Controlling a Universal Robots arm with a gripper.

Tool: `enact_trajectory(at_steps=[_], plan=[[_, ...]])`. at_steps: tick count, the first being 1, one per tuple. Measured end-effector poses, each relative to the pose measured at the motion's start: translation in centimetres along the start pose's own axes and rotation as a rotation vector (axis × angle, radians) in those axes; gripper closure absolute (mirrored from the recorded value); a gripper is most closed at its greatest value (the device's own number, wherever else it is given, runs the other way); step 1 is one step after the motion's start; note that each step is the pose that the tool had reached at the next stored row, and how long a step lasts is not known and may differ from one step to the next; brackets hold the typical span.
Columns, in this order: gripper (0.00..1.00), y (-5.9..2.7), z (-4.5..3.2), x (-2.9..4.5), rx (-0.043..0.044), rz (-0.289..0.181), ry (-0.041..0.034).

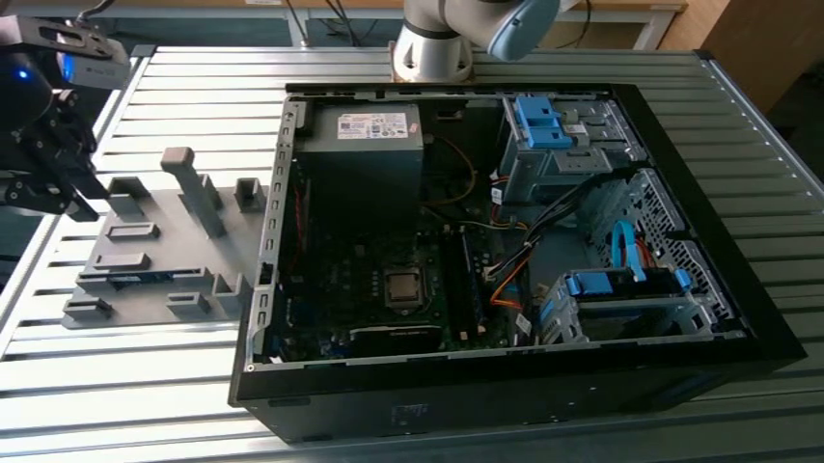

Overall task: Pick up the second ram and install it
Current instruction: 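Pick up the second ram and move it above second insertion slot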

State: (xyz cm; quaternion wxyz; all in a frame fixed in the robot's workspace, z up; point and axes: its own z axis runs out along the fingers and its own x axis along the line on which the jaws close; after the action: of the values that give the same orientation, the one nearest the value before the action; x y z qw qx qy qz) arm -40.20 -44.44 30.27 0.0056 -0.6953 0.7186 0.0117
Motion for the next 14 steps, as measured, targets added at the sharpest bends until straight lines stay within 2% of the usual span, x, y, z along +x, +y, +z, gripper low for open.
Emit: enact_trajectory(at_steps=[7, 14], plan=[[0.65, -0.04, 1.18, 0.71, 0.0002, 0.002, -0.0001], [0.65, -0.05, 2.20, 0.94, 0.0000, 0.002, 0.0000]])
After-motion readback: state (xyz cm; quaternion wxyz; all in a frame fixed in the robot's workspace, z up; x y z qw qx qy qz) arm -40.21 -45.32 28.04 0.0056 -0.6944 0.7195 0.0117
